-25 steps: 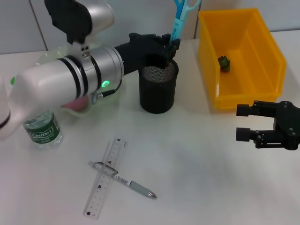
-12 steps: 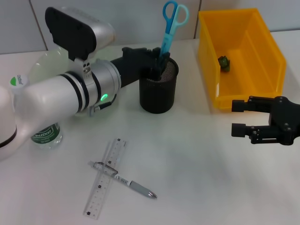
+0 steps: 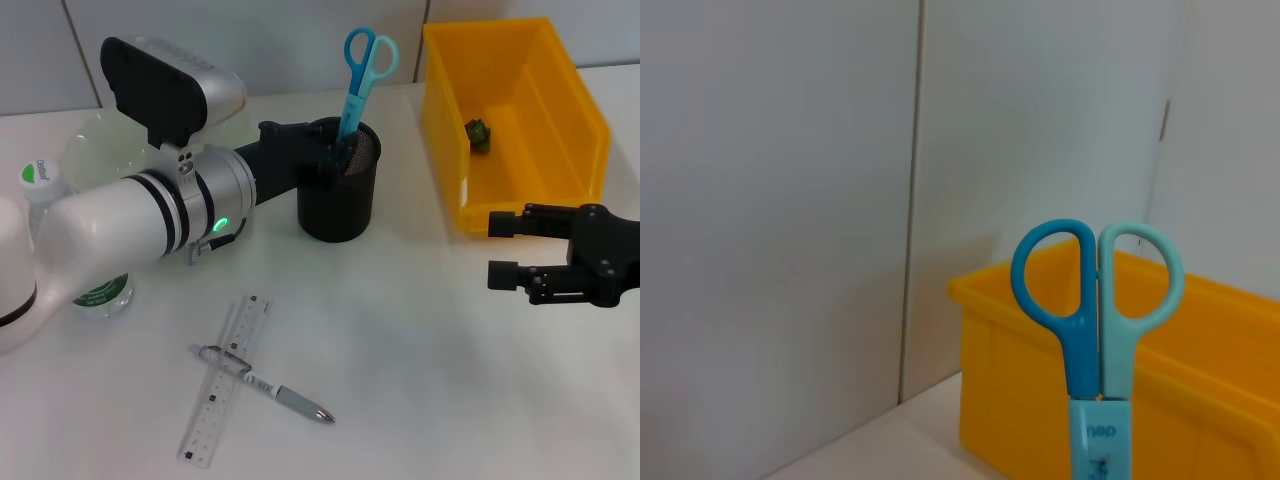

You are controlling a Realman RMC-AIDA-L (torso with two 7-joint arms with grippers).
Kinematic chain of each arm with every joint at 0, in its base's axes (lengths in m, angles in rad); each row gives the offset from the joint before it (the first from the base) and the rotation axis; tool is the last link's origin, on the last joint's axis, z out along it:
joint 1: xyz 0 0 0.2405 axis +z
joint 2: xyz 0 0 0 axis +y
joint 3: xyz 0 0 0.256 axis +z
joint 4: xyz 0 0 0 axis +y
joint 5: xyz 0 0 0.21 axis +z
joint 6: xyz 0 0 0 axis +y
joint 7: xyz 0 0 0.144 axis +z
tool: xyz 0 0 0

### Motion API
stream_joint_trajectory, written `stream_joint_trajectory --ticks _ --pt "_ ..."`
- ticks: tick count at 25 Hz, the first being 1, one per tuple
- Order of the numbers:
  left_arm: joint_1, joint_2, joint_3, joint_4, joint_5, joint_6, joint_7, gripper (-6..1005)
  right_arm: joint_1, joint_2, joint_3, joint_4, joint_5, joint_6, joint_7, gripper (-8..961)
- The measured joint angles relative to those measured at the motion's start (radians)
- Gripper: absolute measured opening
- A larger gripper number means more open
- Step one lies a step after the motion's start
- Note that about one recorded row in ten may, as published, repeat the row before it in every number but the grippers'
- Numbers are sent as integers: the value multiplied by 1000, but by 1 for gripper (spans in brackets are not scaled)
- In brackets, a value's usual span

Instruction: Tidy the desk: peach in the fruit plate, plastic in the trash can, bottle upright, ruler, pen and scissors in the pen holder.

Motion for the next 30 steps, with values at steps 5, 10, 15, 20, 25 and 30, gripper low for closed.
stream_joint_trajectory --ticks 5,10,15,20,25,30 --pt "0 0 2 -13 -1 1 1 274 3 0 0 3 -1 0 0 805" --pt "0 0 4 -13 -2 3 1 280 3 0 0 3 -1 -1 0 805" --pt "0 0 0 -13 -3 26 -2 287 3 0 0 3 -1 -2 0 805" --pt "1 0 -4 -13 -18 33 -4 294 3 1 0 5 -1 -3 0 805" --pt "8 0 -17 -4 -30 59 -1 594 3 2 0 6 0 -3 0 805" --pt "60 8 -38 92 -28 134 -1 694 3 2 0 6 1 -6 0 805"
